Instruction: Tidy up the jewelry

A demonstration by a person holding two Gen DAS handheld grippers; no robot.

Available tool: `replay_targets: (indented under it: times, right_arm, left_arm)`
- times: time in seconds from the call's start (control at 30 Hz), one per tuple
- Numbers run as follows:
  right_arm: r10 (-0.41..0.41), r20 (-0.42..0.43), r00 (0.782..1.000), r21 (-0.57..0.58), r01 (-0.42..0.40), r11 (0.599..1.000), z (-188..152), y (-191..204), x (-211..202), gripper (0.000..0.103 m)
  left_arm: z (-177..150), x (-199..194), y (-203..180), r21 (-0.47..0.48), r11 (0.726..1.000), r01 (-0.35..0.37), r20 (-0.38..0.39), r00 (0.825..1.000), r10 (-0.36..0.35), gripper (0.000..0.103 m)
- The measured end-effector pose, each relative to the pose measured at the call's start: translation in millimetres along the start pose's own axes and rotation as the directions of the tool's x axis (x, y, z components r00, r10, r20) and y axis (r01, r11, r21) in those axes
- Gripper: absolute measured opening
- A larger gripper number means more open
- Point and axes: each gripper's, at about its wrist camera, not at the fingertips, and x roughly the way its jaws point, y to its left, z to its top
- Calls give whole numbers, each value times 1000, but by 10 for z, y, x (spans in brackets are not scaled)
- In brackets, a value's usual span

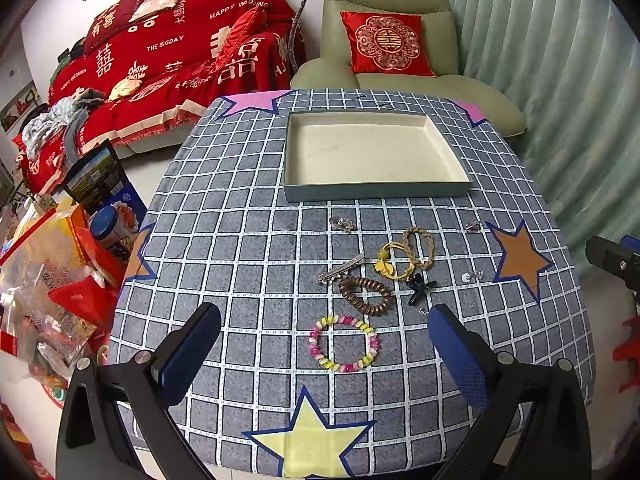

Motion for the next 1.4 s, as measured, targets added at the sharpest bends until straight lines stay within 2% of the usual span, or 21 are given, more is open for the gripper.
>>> replay_targets:
  times: [1.4]
  right_arm:
    - [2,-10,1000,-1,-2,1000,-46,38,24,103]
  left_arm:
    - [-23,61,39,-13,1000,-7,-24,1000,6,103]
